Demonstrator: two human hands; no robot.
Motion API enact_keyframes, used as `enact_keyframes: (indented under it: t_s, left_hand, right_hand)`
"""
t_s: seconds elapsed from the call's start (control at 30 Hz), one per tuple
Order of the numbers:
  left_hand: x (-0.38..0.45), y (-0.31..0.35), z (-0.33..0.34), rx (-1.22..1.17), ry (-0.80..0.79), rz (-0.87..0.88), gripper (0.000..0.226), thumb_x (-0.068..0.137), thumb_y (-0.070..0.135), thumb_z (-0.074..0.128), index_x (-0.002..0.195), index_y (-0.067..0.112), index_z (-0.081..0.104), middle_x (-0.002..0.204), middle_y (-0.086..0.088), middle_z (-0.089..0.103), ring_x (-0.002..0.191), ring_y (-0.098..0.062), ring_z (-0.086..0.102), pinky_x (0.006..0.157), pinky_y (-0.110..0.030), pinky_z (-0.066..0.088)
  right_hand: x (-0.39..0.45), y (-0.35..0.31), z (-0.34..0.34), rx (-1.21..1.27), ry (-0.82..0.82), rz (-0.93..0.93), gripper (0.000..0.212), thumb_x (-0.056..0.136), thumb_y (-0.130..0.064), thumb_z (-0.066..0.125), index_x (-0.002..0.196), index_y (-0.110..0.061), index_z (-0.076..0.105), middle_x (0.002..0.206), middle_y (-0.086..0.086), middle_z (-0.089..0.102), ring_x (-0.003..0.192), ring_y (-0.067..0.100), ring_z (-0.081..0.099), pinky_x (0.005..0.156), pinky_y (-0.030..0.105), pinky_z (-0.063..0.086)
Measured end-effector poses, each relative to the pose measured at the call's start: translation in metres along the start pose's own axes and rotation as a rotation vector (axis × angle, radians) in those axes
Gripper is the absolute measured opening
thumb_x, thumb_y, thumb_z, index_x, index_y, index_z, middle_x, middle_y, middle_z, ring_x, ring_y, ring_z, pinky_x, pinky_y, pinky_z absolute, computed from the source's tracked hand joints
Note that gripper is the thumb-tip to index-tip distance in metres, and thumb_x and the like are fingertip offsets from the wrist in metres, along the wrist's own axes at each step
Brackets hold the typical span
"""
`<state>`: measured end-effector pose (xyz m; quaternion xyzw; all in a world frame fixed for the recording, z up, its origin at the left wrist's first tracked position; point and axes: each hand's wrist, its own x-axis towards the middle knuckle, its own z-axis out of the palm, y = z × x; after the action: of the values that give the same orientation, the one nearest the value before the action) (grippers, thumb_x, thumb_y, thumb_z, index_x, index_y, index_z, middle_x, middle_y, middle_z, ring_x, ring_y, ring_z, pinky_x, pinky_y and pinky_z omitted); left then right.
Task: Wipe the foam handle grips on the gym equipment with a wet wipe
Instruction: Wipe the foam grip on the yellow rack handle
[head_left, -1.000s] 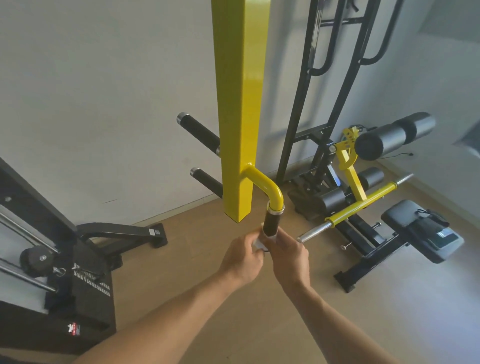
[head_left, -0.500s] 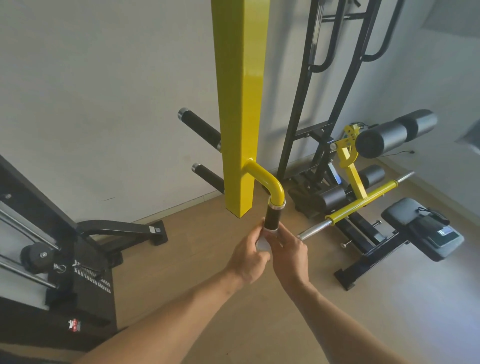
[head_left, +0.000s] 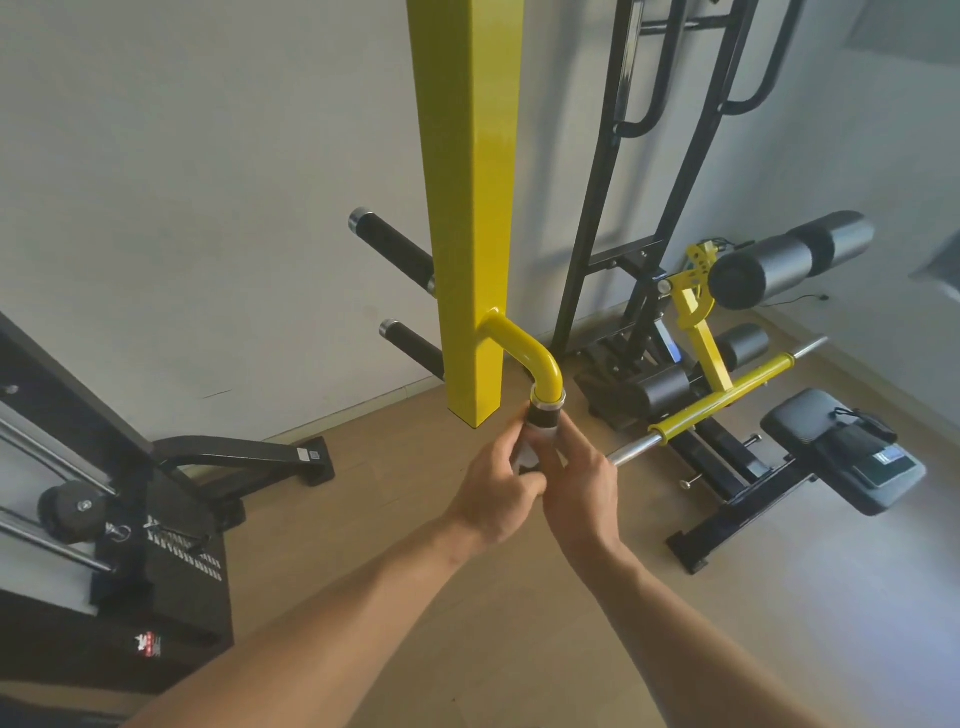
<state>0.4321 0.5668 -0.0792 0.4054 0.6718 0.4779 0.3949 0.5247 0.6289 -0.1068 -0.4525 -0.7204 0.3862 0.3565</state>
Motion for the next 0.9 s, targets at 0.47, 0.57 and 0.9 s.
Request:
enact_keyframes:
  t_s: [0.47, 0.57, 0.9]
  left_hand:
    - [0.005, -0.021, -0.004, -0.086, -0.040, -0.059, 0.072, 0.070, -0.001, 0.053, 0.132, 0.035, 0.055, 0.128, 0.009, 0.067, 0.115, -0.005, 0.062, 0.086, -0.029, 0.055]
    - [0.002, -0.021, -0.006, -0.105, 0.131, -0.017, 0.063, 0.081, 0.001, 0.057, 0.135, 0.034, 0.054, 0.137, 0.006, 0.062, 0.126, -0.008, 0.058, 0.099, -0.030, 0.053]
    - [-0.005, 0.037, -0.041, 0.794, 0.228, 0.720, 0.069, 0.087, 0.002, 0.053, 0.152, 0.015, 0.037, 0.164, 0.000, 0.028, 0.156, -0.018, 0.010, 0.126, -0.044, 0.013]
  right_hand:
    - [0.002, 0.004, -0.003, 0.009, 0.036, -0.049, 0.026, 0.095, -0.032, 0.063, 0.120, -0.037, 0.067, 0.085, -0.008, 0.070, 0.073, 0.009, 0.061, 0.057, 0.010, 0.041]
    - [-0.002, 0.005, 0.002, 0.036, 0.009, -0.064, 0.032, 0.098, -0.027, 0.060, 0.129, -0.029, 0.065, 0.084, -0.002, 0.070, 0.070, -0.003, 0.061, 0.054, 0.004, 0.039]
    - [-0.011, -0.010, 0.007, 0.076, -0.010, -0.056, 0.045, 0.085, -0.028, 0.066, 0.131, -0.028, 0.062, 0.072, -0.009, 0.068, 0.065, 0.000, 0.060, 0.058, 0.011, 0.041]
